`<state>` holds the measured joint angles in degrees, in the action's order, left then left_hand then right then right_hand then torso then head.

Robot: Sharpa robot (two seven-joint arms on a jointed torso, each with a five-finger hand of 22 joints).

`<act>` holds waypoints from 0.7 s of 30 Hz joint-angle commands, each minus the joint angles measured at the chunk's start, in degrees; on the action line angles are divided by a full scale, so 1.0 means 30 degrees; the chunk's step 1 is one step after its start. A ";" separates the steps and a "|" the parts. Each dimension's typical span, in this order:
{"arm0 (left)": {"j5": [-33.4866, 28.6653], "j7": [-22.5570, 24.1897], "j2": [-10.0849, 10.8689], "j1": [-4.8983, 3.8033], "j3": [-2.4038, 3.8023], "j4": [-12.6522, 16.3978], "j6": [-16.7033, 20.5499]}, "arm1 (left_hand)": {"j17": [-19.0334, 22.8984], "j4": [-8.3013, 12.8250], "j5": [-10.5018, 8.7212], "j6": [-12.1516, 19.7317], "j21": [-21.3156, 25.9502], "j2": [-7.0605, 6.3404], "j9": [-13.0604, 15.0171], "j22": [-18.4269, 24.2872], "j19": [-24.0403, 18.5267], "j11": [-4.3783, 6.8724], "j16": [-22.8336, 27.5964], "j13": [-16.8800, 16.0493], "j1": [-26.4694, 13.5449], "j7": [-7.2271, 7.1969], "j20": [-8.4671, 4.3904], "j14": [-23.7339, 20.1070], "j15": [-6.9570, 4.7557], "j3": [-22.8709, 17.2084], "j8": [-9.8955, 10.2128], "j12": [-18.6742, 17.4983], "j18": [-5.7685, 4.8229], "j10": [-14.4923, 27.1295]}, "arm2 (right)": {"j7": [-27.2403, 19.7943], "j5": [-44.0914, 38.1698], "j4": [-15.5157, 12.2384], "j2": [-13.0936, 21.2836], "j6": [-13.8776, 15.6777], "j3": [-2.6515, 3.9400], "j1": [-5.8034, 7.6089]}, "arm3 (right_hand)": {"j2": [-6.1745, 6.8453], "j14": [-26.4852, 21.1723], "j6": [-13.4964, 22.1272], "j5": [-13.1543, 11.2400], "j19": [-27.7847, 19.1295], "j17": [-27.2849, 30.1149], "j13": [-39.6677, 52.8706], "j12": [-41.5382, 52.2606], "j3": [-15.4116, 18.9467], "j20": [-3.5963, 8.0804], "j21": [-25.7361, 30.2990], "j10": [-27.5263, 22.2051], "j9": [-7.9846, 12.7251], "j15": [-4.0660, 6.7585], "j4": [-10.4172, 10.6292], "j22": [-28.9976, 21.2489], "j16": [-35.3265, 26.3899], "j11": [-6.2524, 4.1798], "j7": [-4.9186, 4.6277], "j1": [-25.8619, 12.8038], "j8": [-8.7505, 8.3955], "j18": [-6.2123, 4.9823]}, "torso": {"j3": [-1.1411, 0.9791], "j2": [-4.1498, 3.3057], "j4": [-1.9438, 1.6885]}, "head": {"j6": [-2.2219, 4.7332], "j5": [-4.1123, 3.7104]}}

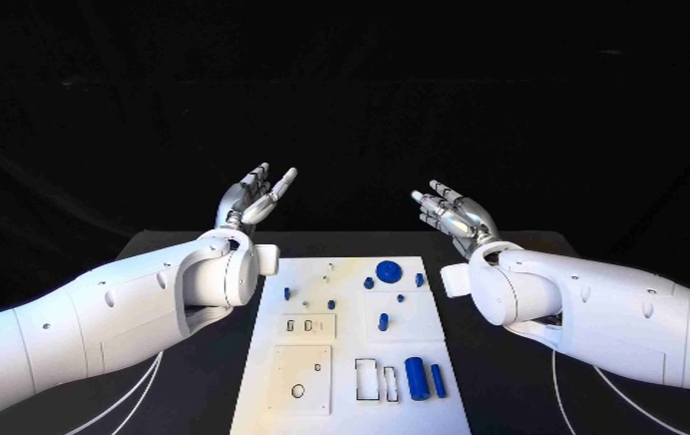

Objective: Assemble the parts on the task board

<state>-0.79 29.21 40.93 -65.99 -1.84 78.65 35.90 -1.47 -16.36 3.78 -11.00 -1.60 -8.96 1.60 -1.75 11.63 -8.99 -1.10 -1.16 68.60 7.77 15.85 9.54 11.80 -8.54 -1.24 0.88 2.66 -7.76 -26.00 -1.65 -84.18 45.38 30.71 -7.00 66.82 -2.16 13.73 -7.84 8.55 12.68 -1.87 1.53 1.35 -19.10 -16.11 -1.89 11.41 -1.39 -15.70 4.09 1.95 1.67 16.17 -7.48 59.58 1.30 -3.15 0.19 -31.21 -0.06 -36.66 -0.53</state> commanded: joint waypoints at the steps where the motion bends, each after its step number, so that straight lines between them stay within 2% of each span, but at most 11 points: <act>1: -0.0056 0.0413 -0.0049 -0.0028 0.0005 -0.0004 -0.1185 | -0.0100 -0.0267 0.0060 -0.0389 -0.0145 -0.0021 0.0068 -0.0042 -0.0002 -0.0307 -0.0192 -0.0049 0.1159 0.1556 0.0321 0.0373 0.0388 -0.0053 -0.0165 0.0136 0.0399 -0.0218 | 0.0766 -0.1076 0.0245 0.0020 -0.3554 -0.0180 0.0242 | 0.0146 0.1957 -0.1642 0.0218 0.1222 -0.0308 0.0209 0.0375 -0.0640 -0.0239 -0.0525 0.2162 -0.0328 0.0116 -0.0736 0.0268 0.0464 -0.0001 -0.3299 0.1706 0.0483 -0.0621 | 0.0001 -0.0003 -0.0002 | -0.0002 -0.0001; 3: -0.0056 0.0413 -0.0049 -0.0028 0.0005 -0.0004 -0.1185 | -0.0266 -0.0260 0.0025 -0.0846 -0.0361 0.0207 0.0154 -0.0158 0.0586 -0.0512 -0.0410 -0.0111 0.1534 0.1754 0.0319 0.1284 0.0538 -0.0169 -0.0281 0.0215 0.0474 -0.0744 | 0.0935 -0.1244 0.0446 0.0043 -0.4318 -0.0415 0.0472 | 0.0323 0.3581 -0.3048 0.0092 0.2281 -0.0558 0.0342 0.0635 -0.0843 -0.0203 -0.0943 0.3783 -0.0609 0.0310 -0.1332 0.0477 0.0862 -0.0153 -0.3287 0.2367 0.0919 -0.0838 | 0.0001 -0.0003 -0.0002 | -0.0002 -0.0001; 5: -0.0056 0.0413 -0.0049 -0.0028 0.0005 -0.0004 -0.1185 | -0.0643 -0.0218 -0.0057 -0.2512 -0.0847 0.0802 0.0448 -0.0383 0.1833 -0.1013 -0.0993 -0.0310 0.2077 0.2181 0.0309 0.3463 0.0614 -0.0668 -0.0729 0.0541 0.0670 -0.2700 | 0.1012 -0.1320 0.0537 0.0053 -0.4664 -0.0522 0.0577 | 0.0583 0.5696 -0.4967 0.0106 0.3355 -0.0879 0.0478 0.0939 -0.1113 -0.0178 -0.1387 0.5771 -0.0991 0.0545 -0.2082 0.0678 0.1400 -0.0314 -0.3254 0.3166 0.1537 -0.1095 | 0.0001 -0.0003 -0.0002 | -0.0002 -0.0001; 8: -0.0056 0.0413 -0.0049 -0.0028 0.0005 -0.0004 -0.1185 | -0.1134 -0.0190 -0.0102 -0.3902 -0.1740 0.1109 0.0693 -0.0795 0.4276 -0.1380 -0.1877 -0.0468 0.2455 0.2528 0.0303 0.6365 0.0833 -0.0964 -0.1115 0.0872 0.1005 -0.4951 | 0.1052 -0.1359 0.0585 0.0059 -0.4846 -0.0578 0.0632 | 0.0786 0.7582 -0.6580 0.0095 0.4540 -0.1134 0.0546 0.1102 -0.1408 -0.0169 -0.1857 0.7593 -0.1302 0.0769 -0.2731 0.0873 0.1832 -0.0466 -0.3193 0.3761 0.2038 -0.1321 | 0.0001 -0.0003 -0.0002 | -0.0002 -0.0001; 9: -0.0067 0.0279 0.0611 -0.0045 0.0004 0.0185 -0.1644 | -0.1329 -0.0179 -0.0116 -0.4299 -0.2215 0.1204 0.0765 -0.1019 0.5566 -0.1425 -0.2253 -0.0528 0.2559 0.2552 0.0287 0.7489 0.0644 -0.1048 -0.1230 0.1000 0.1185 -0.5695 | 0.0200 -0.5164 0.1592 0.0051 -0.2927 -0.0579 0.0824 | 0.0847 0.8168 -0.7049 0.0139 0.4877 -0.1207 0.0574 0.1160 -0.1516 -0.0185 -0.1993 0.8264 -0.1388 0.0853 -0.2934 0.0922 0.1957 -0.0520 -0.3165 0.3928 0.2177 -0.1381 | 0.0012 -0.0070 -0.0025 | -0.0443 0.0273; 10: -0.0021 0.0228 0.0637 -0.0046 0.0003 0.0153 -0.1659 | -0.1572 -0.0141 -0.0131 -0.5412 -0.2736 0.1297 0.0976 -0.1251 0.6886 -0.1623 -0.2728 -0.0773 0.2810 0.2676 0.0262 0.8862 0.0376 -0.1193 -0.1593 0.1541 0.1436 -0.7786 | 0.0236 -0.5552 0.1676 0.0057 -0.2794 -0.0578 0.0851 | 0.0936 0.9812 -0.8267 0.0205 0.5945 -0.1439 0.0738 0.1526 -0.1755 -0.0156 -0.2394 1.0433 -0.1618 0.1044 -0.3297 0.1093 0.2386 -0.0680 -0.3084 0.4217 0.2572 -0.1567 | 0.0005 -0.0076 -0.0038 | -0.0457 0.0261; 11: 0.0034 0.0181 0.0662 -0.0047 0.0003 0.0136 -0.1679 | -0.1968 -0.0096 -0.0152 -0.8107 -0.3409 0.1388 0.1491 -0.1512 0.8532 -0.1687 -0.3491 -0.1169 0.3261 0.2805 0.0260 1.1022 0.0159 -0.1416 -0.2511 0.2642 0.1776 -1.1741 | 0.0273 -0.5857 0.1730 0.0065 -0.2695 -0.0578 0.0872 | 0.0959 1.0248 -0.8587 0.0211 0.6260 -0.1487 0.0748 0.1578 -0.1845 -0.0163 -0.2513 1.1035 -0.1669 0.1101 -0.3387 0.1134 0.2472 -0.0717 -0.3074 0.4248 0.2656 -0.1626 | 0.0002 -0.0085 -0.0047 | -0.0472 0.0255; 13: 0.0225 0.0041 0.0730 -0.0050 0.0002 0.0125 -0.1817 | -0.2353 -0.0011 -0.0153 -1.0511 -0.4187 0.1385 0.1946 -0.1693 1.0079 -0.1254 -0.4282 -0.1007 0.3909 0.2492 0.0230 1.2871 -0.0405 -0.1736 -0.3334 0.2871 0.2469 -1.3223 | 0.0373 -0.6579 0.1837 0.0086 -0.2505 -0.0577 0.0924 | 0.1078 1.1095 -0.9518 0.0217 0.7725 -0.1551 0.0732 0.1527 -0.2172 -0.0145 -0.3052 1.2232 -0.1803 0.1267 -0.3695 0.1333 0.2622 -0.0834 -0.2993 0.4323 0.2866 -0.1828 | 0.0013 -0.0137 -0.0086 | -0.0491 0.0236; 14: 0.0353 -0.0050 0.0770 -0.0051 0.0002 0.0140 -0.1917 | -0.2486 -0.0024 -0.0156 -1.1314 -0.4381 0.1372 0.2101 -0.1707 1.0546 -0.1104 -0.4465 -0.0973 0.4080 0.2406 0.0204 1.3415 -0.0576 -0.1879 -0.3635 0.2973 0.2591 -1.3838 | 0.0428 -0.6959 0.1893 0.0094 -0.2435 -0.0577 0.0953 | 0.1167 1.1504 -1.0116 0.0212 0.8545 -0.1577 0.0717 0.1453 -0.2381 -0.0151 -0.3376 1.2634 -0.1883 0.1386 -0.3868 0.1440 0.2710 -0.0924 -0.2938 0.4347 0.2994 -0.1953 | 0.0015 -0.0147 -0.0091 | -0.0504 0.0232; 19: 0.0843 -0.0593 0.1062 -0.0057 0.0004 0.0440 -0.3053 | -0.3160 0.0053 -0.0162 -1.2780 -0.5277 0.1100 0.2375 -0.1809 1.2688 -0.0549 -0.5101 -0.0937 0.4909 0.2016 -0.0383 1.5424 -0.1233 -0.2707 -0.4357 0.3115 0.2674 -1.6072 | 0.0682 -0.8346 0.2081 0.0122 -0.2290 -0.0575 0.1114 | 0.1373 1.2018 -1.0675 0.0150 0.8917 -0.1581 0.0698 0.1216 -0.2727 -0.0148 -0.3552 1.3076 -0.1921 0.1532 -0.4193 0.1433 0.2766 -0.1023 -0.2861 0.4452 0.3031 -0.2099 | 0.0065 -0.0310 -0.0167 | -0.0515 0.0164; 21: 0.0932 -0.0677 0.1201 -0.0059 0.0007 0.0633 -0.3418 | -0.3201 0.0071 -0.0165 -1.2826 -0.5296 0.1046 0.2379 -0.1793 1.2785 -0.0527 -0.5089 -0.0923 0.4986 0.1989 -0.0423 1.5477 -0.1259 -0.2789 -0.4373 0.3063 0.2666 -1.6157 | 0.0822 -0.8836 0.2120 0.0129 -0.2357 -0.0575 0.1185 | 0.1398 1.2069 -1.0745 0.0120 0.8971 -0.1578 0.0700 0.1179 -0.2764 -0.0146 -0.3577 1.3123 -0.1925 0.1545 -0.4227 0.1432 0.2764 -0.1033 -0.2854 0.4457 0.3033 -0.2115 | 0.0078 -0.0381 -0.0203 | -0.0541 0.0150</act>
<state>0.32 28.21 44.41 -66.08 -1.87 80.12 30.06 -8.75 -16.36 3.53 -41.48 -13.96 -5.59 7.27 -6.29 41.40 -11.55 -13.34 -3.67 80.59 10.73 15.75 46.82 9.93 -14.45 -11.35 8.66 8.89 -46.11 -23.91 -21.63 -77.90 45.76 23.20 -8.76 70.27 1.41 45.39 -35.68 8.77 35.36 -6.15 3.43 4.68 -26.05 -16.58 -10.97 45.72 -6.53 -11.84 -6.69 5.74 8.91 13.62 -9.99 71.63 9.28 -8.00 0.34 -31.94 -0.46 -38.22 0.01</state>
